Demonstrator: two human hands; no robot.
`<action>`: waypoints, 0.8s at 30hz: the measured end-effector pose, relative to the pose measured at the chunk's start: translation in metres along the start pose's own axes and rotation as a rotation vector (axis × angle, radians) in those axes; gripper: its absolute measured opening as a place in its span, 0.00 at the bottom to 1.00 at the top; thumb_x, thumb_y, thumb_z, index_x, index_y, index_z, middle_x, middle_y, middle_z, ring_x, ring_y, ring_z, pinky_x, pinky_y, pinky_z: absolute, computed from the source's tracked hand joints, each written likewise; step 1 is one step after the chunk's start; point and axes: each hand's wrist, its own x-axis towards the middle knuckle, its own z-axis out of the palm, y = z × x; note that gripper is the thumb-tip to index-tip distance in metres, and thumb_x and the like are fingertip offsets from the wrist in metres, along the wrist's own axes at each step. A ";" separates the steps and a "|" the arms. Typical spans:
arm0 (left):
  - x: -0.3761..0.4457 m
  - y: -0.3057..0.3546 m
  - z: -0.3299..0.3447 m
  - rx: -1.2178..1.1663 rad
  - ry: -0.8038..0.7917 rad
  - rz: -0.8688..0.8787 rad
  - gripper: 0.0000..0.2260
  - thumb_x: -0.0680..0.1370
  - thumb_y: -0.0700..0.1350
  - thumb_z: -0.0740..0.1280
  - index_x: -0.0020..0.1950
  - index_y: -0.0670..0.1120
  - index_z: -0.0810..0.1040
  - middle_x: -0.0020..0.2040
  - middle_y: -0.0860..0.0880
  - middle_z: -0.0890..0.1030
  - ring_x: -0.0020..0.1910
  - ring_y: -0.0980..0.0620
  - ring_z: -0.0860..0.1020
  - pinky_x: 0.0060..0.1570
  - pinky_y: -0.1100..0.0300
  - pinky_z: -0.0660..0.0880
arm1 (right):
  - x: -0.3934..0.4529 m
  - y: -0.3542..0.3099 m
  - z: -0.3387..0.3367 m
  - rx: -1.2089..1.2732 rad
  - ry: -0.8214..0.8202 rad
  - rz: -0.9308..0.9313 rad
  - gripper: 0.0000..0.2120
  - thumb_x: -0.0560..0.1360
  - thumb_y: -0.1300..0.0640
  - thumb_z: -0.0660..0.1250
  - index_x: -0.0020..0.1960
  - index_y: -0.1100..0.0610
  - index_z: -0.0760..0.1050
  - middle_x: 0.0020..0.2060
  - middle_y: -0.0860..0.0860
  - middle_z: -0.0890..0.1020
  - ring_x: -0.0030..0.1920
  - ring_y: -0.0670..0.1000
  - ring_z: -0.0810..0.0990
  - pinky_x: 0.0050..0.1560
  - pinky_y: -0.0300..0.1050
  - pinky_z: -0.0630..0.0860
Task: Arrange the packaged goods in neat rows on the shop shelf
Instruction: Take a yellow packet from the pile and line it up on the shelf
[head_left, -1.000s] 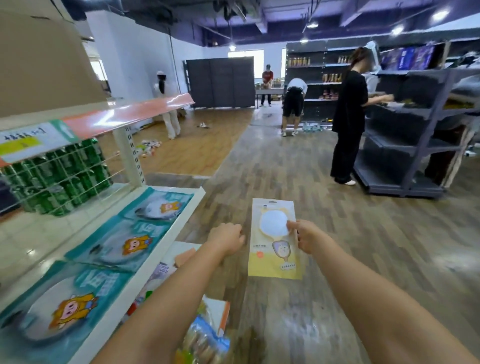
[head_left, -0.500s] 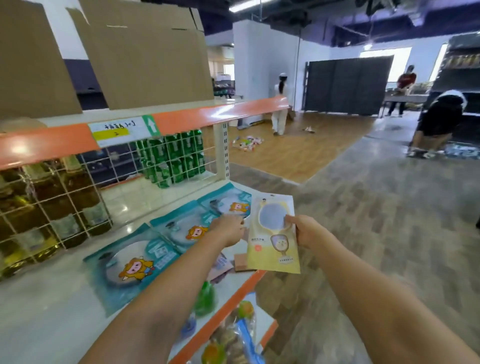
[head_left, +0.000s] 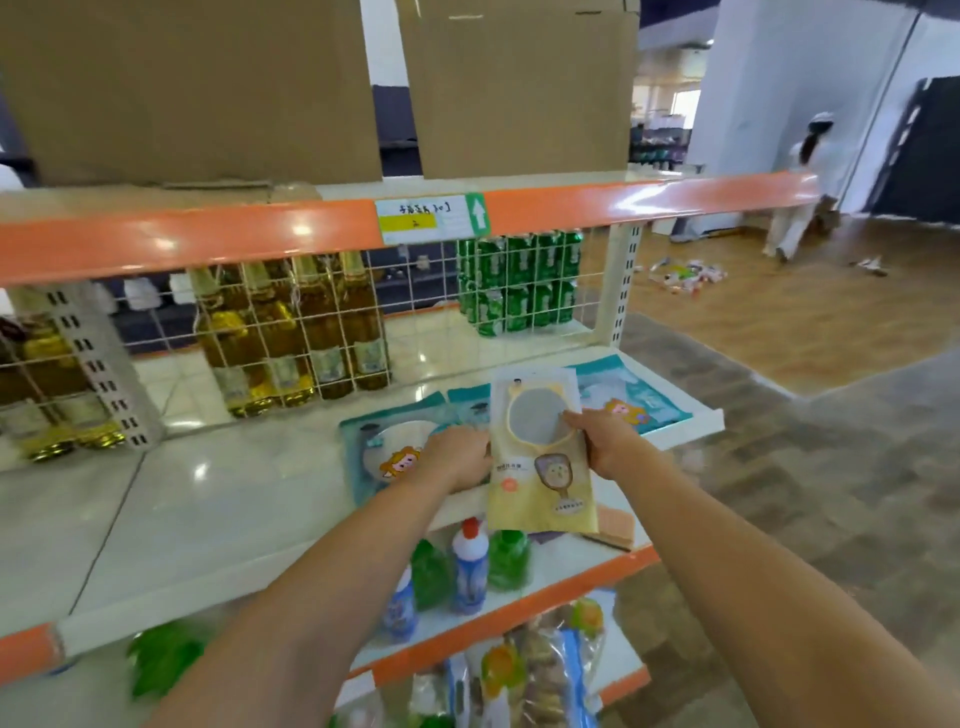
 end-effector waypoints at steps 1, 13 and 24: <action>-0.003 -0.010 0.000 0.012 -0.008 -0.033 0.14 0.80 0.53 0.57 0.59 0.48 0.75 0.60 0.44 0.78 0.57 0.43 0.76 0.52 0.52 0.73 | 0.002 0.003 0.010 -0.017 -0.025 0.004 0.16 0.79 0.63 0.62 0.66 0.66 0.69 0.55 0.63 0.79 0.38 0.54 0.75 0.40 0.49 0.74; -0.029 -0.112 -0.020 0.157 -0.031 -0.209 0.16 0.82 0.51 0.54 0.61 0.46 0.74 0.59 0.44 0.77 0.56 0.45 0.75 0.53 0.52 0.74 | 0.020 0.024 0.113 -0.043 -0.178 0.028 0.15 0.79 0.62 0.61 0.63 0.69 0.70 0.48 0.60 0.78 0.42 0.55 0.77 0.47 0.52 0.75; -0.053 -0.193 -0.022 0.103 -0.011 -0.247 0.17 0.82 0.50 0.54 0.65 0.45 0.73 0.63 0.45 0.76 0.59 0.44 0.74 0.57 0.51 0.73 | 0.024 0.039 0.202 -0.128 -0.202 0.086 0.17 0.78 0.62 0.63 0.65 0.67 0.70 0.57 0.63 0.77 0.52 0.60 0.76 0.58 0.58 0.74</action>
